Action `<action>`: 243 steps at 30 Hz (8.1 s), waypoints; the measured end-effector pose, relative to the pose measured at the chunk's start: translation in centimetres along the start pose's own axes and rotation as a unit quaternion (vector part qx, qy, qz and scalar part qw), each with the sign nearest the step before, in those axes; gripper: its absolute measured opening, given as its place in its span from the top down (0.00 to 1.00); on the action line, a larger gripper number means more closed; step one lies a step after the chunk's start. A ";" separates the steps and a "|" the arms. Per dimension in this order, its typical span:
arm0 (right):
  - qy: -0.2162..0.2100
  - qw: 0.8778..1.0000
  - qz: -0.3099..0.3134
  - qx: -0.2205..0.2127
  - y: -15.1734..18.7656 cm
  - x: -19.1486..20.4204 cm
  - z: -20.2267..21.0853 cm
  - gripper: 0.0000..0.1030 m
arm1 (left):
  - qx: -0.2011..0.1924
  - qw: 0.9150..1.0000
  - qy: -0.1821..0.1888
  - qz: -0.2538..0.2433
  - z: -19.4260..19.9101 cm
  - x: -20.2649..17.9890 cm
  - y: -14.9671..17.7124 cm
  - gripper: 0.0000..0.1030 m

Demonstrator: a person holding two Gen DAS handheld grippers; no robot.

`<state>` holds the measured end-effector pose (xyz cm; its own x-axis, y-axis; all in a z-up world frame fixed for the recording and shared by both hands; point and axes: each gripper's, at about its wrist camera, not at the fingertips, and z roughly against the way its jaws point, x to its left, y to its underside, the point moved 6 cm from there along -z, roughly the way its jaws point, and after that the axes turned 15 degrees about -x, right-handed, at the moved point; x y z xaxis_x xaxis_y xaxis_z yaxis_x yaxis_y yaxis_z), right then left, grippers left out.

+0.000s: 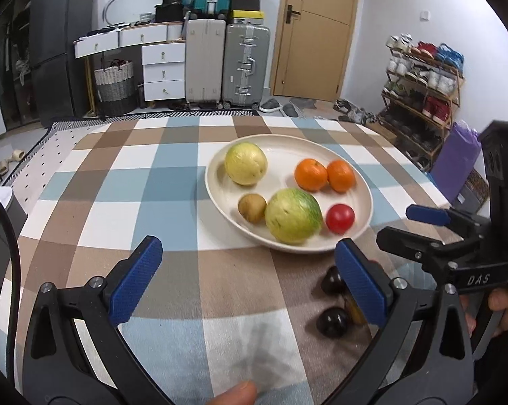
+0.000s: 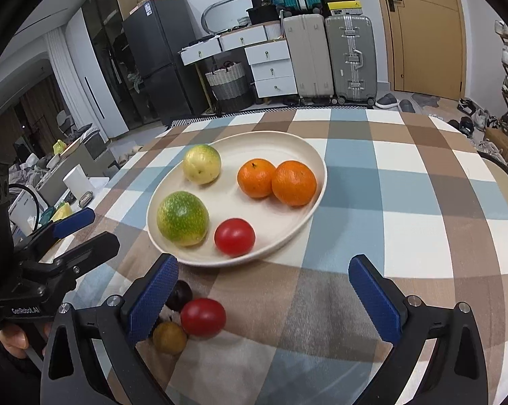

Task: Organize fruits
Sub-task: 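Move both grippers back toward the loose dark plums and red tomato, then grasp a dark plum with the left gripper while the right gripper grasps a red tomato, then carry the plum and tomato into the white plate and open both grippers, then withdraw both grippers toward the last plum and small brown fruit, then grasp the small brown round fruit with the right gripper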

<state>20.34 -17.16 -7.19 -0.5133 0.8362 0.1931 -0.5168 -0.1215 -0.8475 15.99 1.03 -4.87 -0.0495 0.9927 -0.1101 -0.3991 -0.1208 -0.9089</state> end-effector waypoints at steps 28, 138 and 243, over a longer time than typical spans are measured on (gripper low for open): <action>-0.022 0.998 0.034 0.057 2.7 0.9 0.6 0.00 | 0.106 0.988 0.082 -0.072 0.2 -3.6 4.1 0.01; 0.003 0.997 -0.066 -0.024 -2.9 -0.3 -3.0 0.68 | -0.006 0.999 0.017 0.029 -4.7 1.2 -3.1 0.77; -0.140 0.977 0.134 0.086 5.7 7.8 1.4 0.74 | 0.002 1.000 0.013 -0.008 0.4 -1.6 0.8 0.01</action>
<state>12.41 -12.06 -9.76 -0.8006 0.5863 0.1233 -0.4333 -0.4246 -0.7950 15.36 -0.63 -5.30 -0.0200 0.9941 -0.1066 -0.4034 -0.1056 -0.9089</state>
